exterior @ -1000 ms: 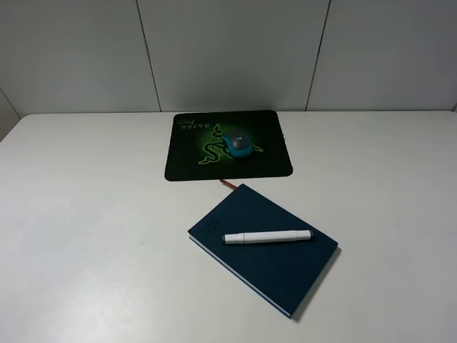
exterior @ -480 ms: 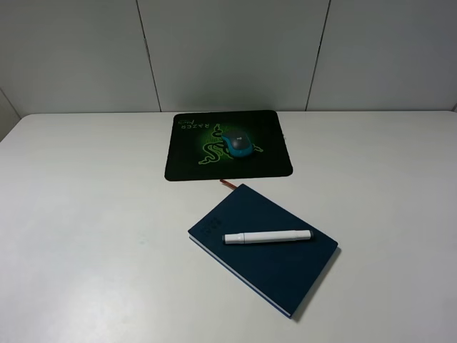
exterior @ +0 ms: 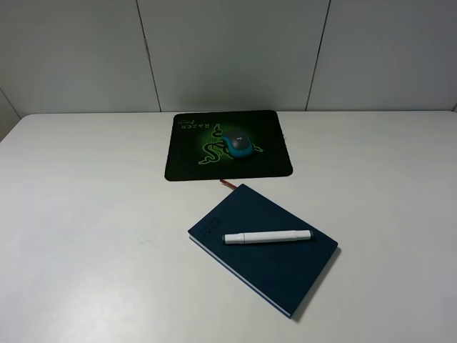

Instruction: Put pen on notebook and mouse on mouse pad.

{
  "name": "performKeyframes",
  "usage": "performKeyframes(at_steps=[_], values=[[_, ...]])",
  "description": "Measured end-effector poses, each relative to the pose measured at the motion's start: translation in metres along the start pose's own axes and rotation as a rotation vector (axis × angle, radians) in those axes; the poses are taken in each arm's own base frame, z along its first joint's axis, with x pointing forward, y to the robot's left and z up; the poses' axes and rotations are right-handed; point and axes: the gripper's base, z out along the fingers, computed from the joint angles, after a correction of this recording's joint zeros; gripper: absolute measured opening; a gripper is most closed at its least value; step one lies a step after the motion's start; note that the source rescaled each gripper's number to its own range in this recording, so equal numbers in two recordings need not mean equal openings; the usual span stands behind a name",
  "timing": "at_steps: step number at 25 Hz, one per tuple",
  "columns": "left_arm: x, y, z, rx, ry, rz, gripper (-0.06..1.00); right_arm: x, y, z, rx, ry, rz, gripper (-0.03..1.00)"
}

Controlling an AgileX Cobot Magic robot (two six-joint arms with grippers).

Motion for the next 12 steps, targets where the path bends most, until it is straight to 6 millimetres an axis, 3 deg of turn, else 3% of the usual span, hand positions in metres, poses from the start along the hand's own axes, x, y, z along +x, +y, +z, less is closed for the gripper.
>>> performKeyframes(at_steps=[12], values=[[0.0, 0.0, 0.0, 0.0, 0.0, 0.0, 1.0, 0.0, 0.0, 0.0, 0.0, 0.0, 0.0, 1.0]])
